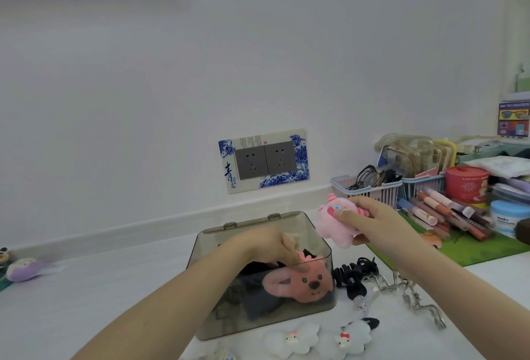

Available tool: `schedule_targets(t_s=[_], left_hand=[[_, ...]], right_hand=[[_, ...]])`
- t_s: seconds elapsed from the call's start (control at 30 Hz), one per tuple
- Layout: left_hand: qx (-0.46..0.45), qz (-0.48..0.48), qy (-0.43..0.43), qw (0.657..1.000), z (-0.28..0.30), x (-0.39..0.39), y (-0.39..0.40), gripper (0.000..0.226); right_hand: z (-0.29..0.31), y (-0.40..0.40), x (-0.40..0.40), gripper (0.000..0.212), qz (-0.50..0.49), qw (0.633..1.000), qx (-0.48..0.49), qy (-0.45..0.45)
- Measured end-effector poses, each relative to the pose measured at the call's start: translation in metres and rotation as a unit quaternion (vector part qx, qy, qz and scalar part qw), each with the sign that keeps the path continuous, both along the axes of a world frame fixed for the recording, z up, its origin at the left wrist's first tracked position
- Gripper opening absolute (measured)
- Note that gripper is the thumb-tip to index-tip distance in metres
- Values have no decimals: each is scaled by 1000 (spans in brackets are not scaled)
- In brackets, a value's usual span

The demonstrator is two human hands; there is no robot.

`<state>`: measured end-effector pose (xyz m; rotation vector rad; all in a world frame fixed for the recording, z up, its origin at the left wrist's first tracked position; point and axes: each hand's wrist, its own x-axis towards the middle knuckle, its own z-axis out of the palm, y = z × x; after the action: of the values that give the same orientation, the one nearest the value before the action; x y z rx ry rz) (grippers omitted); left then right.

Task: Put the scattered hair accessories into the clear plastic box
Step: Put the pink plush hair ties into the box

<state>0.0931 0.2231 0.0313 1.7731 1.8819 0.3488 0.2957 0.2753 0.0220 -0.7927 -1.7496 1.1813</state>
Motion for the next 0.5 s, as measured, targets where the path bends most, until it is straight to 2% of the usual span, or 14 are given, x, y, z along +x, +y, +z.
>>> schedule_targets(t_s=[0.07,0.13,0.27,0.3,0.43,0.5], left_hand=[[-32,-4,-82,996,2,-4,1,16],[-43,0,-115,992,0,-5,2,10],[-1,-26,31,999,-12,3,11,6],[2,-25,55,998,-15,4,14,11],[14,-13,55,998,-20,3,17,15],[24,-19,26,999,-18,-3,12,15]], right_hand=[[2,0,1,15,1,1000,-2,6],[3,-1,-1,15,1,1000,-1,8],[0,-1,-4,18,1,1000,-3,1],[0,-1,-4,19,1,1000,-4,1],[0,-1,-5,16,-2,1000,8,-13],[2,-2,-7,16,1,999,17,-28]])
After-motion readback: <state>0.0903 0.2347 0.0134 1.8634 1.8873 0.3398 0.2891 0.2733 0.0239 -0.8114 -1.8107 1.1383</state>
